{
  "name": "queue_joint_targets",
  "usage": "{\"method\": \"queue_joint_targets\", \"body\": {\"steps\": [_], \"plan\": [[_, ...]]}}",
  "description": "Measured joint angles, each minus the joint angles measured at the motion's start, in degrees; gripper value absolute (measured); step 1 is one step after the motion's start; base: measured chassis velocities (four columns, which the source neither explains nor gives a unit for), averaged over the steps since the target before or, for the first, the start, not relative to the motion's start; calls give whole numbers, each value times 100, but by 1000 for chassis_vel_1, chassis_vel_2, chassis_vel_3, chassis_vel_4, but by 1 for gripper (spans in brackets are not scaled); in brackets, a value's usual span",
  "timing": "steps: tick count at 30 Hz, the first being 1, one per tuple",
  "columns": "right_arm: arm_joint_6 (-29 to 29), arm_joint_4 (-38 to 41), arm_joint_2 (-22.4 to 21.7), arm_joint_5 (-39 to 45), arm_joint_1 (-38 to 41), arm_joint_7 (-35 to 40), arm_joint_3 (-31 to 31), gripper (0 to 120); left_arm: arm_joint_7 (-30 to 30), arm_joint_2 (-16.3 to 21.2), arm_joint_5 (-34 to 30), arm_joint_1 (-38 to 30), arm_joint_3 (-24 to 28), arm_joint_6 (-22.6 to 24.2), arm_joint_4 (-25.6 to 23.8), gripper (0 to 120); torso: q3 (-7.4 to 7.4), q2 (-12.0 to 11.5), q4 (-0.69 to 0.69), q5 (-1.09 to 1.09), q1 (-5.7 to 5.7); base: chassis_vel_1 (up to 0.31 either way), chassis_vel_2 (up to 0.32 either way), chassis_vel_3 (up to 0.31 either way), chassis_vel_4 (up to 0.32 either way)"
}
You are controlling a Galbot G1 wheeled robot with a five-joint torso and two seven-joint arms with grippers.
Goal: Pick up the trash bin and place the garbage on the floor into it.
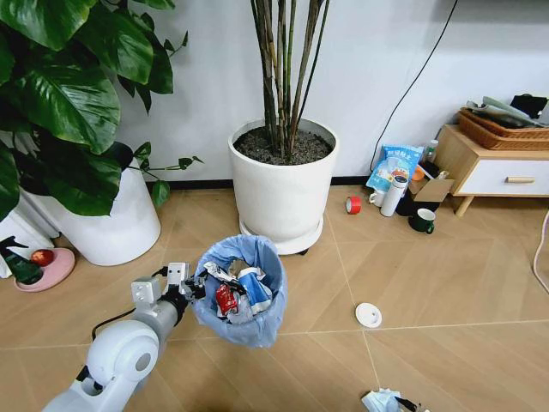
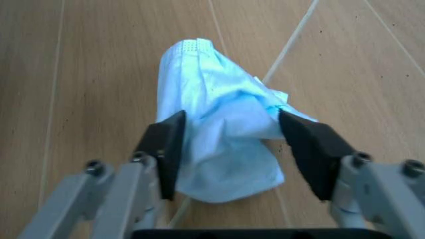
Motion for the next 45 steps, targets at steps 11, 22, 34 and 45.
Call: {"method": "queue_joint_targets", "body": {"steps": [11, 22, 34, 45], "plan": [[104, -215, 138, -4, 155, 26, -7, 11, -17, 20, -6, 12, 30, 0, -32, 0, 0, 0, 0, 0, 0, 0, 0, 0, 0], [53, -143, 218, 199, 251, 239, -10, 0, -18, 11, 18, 83, 38, -3, -96, 0, 0, 0, -1, 2, 0, 0, 0, 0, 0], [-431, 192, 148, 728, 301, 306, 145, 0, -17, 18, 38, 98, 91, -6, -117, 0, 1, -1, -10, 15, 0, 0, 0, 0, 0], [-1830, 2752, -1138, 2227, 1287, 998, -120, 0, 0, 39, 11, 124, 138, 17, -100, 0, 1, 0, 1, -9, 1, 2, 6, 0, 16]]}}
